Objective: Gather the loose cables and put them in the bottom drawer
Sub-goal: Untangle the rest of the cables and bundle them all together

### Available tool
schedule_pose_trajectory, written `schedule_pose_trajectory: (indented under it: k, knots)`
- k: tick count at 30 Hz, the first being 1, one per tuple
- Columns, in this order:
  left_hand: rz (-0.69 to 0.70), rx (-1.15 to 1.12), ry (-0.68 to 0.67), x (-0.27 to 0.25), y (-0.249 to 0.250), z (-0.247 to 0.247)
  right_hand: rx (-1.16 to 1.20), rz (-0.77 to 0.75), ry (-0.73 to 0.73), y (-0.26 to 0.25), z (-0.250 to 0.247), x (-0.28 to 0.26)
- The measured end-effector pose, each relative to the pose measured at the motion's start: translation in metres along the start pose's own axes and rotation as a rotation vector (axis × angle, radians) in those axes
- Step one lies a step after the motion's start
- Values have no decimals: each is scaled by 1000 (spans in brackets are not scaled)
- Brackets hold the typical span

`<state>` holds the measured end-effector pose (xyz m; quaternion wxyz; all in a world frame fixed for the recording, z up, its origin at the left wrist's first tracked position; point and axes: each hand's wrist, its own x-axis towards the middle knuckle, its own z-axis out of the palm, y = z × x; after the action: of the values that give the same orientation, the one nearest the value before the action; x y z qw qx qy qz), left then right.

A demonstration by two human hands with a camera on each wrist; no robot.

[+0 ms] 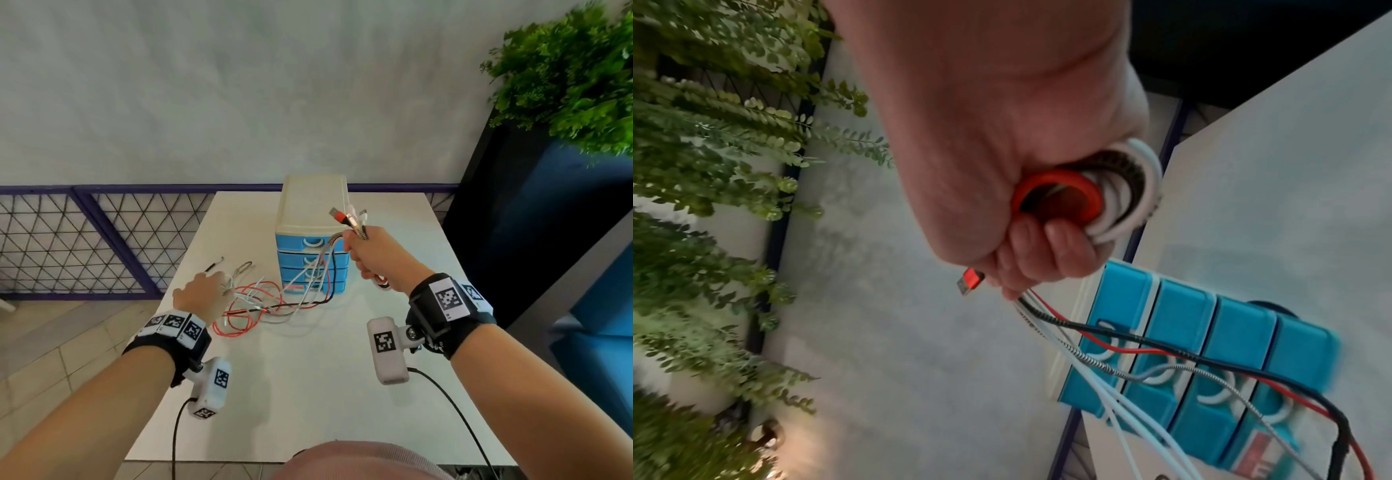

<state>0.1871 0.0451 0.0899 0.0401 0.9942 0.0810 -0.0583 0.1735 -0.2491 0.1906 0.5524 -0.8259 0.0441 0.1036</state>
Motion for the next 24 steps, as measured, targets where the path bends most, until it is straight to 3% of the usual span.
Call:
schedule_pose_trajectory:
  k: [2, 3, 6, 8, 10, 16, 21, 24]
  knots:
    - [31, 102, 44, 5, 5, 3, -11, -28, -62, -5, 5, -4]
    - [79, 50, 89, 7, 8, 4, -17, -40, -98, -8, 6, -5]
    - [410, -440, 155, 4, 32, -7, -27, -84, -224, -13, 11, -8]
    - [539, -762, 138, -10, 60, -29, -24, -108, -307, -13, 14, -9]
    - [532, -995, -23, -21, 87, -52, 13, -123, -381, -11, 15, -10]
    - [443, -1178, -793, -28, 111, -80, 208, -105, -556, -1, 1, -14]
    - [443, -1273, -1169, -28, 95, -82, 208, -131, -483, 6, -8, -12]
    - [465, -1311, -1272, -28, 88, -78, 196, -123, -399, 11, -15, -8]
